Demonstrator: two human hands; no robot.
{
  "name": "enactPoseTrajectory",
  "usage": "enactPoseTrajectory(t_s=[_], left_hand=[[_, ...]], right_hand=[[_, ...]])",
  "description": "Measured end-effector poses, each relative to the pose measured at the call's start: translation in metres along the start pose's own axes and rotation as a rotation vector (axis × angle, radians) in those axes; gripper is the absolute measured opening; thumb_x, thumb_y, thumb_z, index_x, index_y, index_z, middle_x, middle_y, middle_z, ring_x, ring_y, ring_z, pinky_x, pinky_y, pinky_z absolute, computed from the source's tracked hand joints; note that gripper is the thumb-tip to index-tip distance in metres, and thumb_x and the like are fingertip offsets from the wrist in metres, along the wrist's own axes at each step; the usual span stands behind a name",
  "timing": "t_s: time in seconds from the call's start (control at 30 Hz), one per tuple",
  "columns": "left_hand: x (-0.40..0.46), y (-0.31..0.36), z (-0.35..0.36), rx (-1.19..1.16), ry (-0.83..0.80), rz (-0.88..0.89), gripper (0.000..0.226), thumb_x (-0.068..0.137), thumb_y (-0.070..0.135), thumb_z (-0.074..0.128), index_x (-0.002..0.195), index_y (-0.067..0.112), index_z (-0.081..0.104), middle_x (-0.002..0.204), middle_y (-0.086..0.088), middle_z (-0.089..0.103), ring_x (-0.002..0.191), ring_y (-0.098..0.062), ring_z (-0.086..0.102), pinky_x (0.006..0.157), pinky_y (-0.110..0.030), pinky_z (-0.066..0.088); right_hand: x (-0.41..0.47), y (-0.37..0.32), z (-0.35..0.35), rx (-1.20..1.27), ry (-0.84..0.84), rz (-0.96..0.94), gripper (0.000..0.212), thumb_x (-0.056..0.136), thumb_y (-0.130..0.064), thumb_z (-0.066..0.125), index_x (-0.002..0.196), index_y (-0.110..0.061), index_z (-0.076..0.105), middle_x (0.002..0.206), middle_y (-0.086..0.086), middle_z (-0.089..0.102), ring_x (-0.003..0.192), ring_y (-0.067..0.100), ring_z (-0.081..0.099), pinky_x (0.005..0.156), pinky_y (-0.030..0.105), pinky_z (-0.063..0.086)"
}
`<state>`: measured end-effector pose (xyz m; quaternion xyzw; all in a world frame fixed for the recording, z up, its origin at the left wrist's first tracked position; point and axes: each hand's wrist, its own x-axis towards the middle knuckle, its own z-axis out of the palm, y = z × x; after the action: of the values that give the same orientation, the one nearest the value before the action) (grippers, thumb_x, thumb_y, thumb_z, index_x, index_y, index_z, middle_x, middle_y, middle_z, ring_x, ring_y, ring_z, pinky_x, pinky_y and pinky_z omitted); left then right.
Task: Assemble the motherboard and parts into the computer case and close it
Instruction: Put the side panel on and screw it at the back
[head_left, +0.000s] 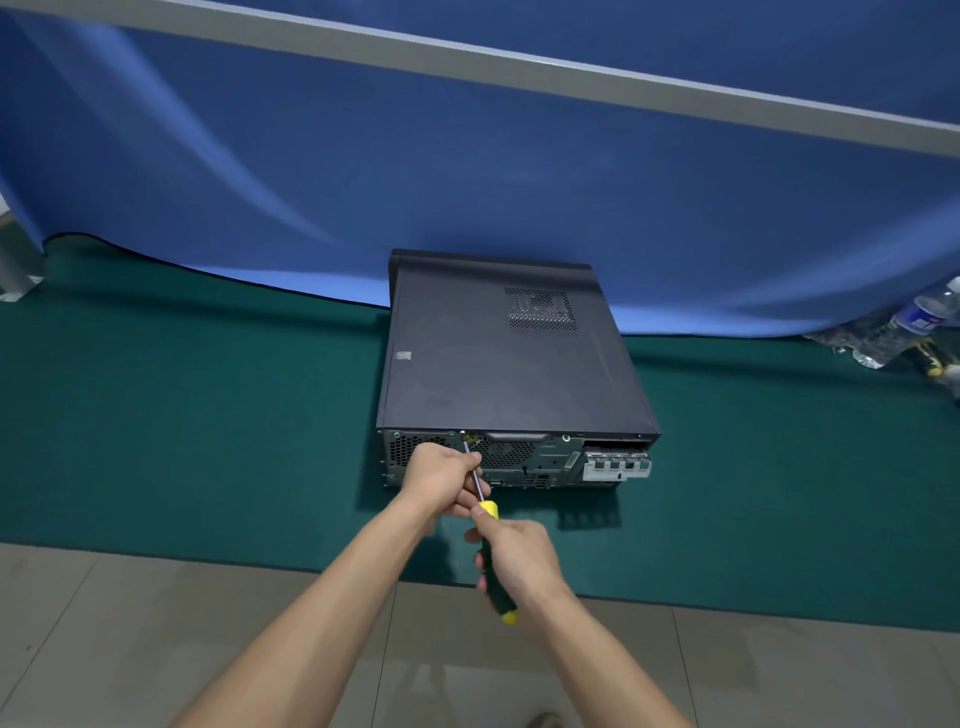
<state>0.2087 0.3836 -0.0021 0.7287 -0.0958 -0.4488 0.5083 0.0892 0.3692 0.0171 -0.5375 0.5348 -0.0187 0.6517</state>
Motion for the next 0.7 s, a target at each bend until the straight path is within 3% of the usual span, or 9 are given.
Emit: enactPoseTrajectory(t_s=[0.17, 0.3, 0.37, 0.5, 0.57, 0.63, 0.7], left_hand=[[-0.001, 0.017, 0.020, -0.076, 0.061, 0.120, 0.028, 0.097, 0.016, 0.049, 0.074, 0.005, 0.061, 0.048, -0.001, 0.058, 0.029, -0.010, 0.042, 0.033, -0.015, 0.032], [0.010, 0.048, 0.041, -0.124, 0.091, 0.189, 0.024, 0.095, 0.010, 0.044, 0.078, 0.005, 0.061, 0.049, -0.002, 0.059, 0.028, -0.011, 0.038, 0.033, -0.016, 0.028], [0.019, 0.062, 0.054, -0.067, 0.123, 0.222, 0.024, 0.092, 0.006, 0.044, 0.075, 0.006, 0.061, 0.044, 0.000, 0.054, 0.027, -0.011, 0.035, 0.032, -0.016, 0.025], [0.050, 0.084, 0.089, 0.201, 0.196, 0.256, 0.027, 0.089, 0.011, 0.049, 0.064, 0.012, 0.059, 0.033, 0.009, 0.040, 0.027, -0.004, 0.035, 0.038, -0.020, 0.025], [0.072, 0.094, 0.110, 0.377, 0.255, 0.260, 0.026, 0.087, 0.016, 0.050, 0.062, 0.016, 0.057, 0.042, 0.009, 0.048, 0.042, -0.005, 0.049, 0.048, -0.025, 0.031], [0.097, 0.104, 0.130, 0.578, 0.339, 0.251, 0.024, 0.085, 0.021, 0.049, 0.062, 0.015, 0.051, 0.061, 0.003, 0.057, 0.068, -0.021, 0.059, 0.058, -0.028, 0.037], [0.122, 0.113, 0.147, 0.732, 0.397, 0.239, 0.024, 0.084, 0.023, 0.047, 0.062, 0.013, 0.047, 0.074, -0.003, 0.063, 0.080, -0.031, 0.060, 0.063, -0.029, 0.038]], right_hand=[[0.002, -0.029, -0.044, -0.198, 0.004, -0.122, 0.033, 0.092, -0.035, 0.057, 0.083, -0.005, 0.065, 0.054, 0.002, 0.050, 0.035, 0.017, 0.044, 0.035, 0.016, 0.027], [0.013, -0.058, -0.076, -0.188, 0.012, -0.200, 0.038, 0.092, -0.039, 0.053, 0.078, -0.005, 0.062, 0.050, 0.000, 0.050, 0.032, 0.016, 0.042, 0.035, 0.015, 0.026], [0.025, -0.073, -0.095, -0.152, 0.028, -0.220, 0.036, 0.092, -0.037, 0.049, 0.073, -0.009, 0.059, 0.050, 0.001, 0.052, 0.033, 0.017, 0.044, 0.037, 0.016, 0.027], [0.063, -0.100, -0.144, -0.059, 0.059, -0.244, 0.031, 0.093, -0.026, 0.043, 0.085, -0.004, 0.064, 0.050, 0.001, 0.055, 0.038, 0.019, 0.047, 0.040, 0.019, 0.031], [0.086, -0.109, -0.170, -0.035, 0.082, -0.238, 0.032, 0.094, -0.025, 0.041, 0.086, -0.002, 0.063, 0.051, 0.002, 0.056, 0.038, 0.018, 0.047, 0.040, 0.019, 0.033], [0.112, -0.115, -0.196, -0.007, 0.095, -0.227, 0.033, 0.094, -0.025, 0.041, 0.084, -0.001, 0.061, 0.052, 0.003, 0.056, 0.038, 0.018, 0.047, 0.040, 0.020, 0.034], [0.138, -0.117, -0.221, 0.014, 0.104, -0.211, 0.033, 0.095, -0.024, 0.041, 0.084, -0.001, 0.061, 0.054, 0.004, 0.056, 0.038, 0.017, 0.048, 0.041, 0.022, 0.035]])
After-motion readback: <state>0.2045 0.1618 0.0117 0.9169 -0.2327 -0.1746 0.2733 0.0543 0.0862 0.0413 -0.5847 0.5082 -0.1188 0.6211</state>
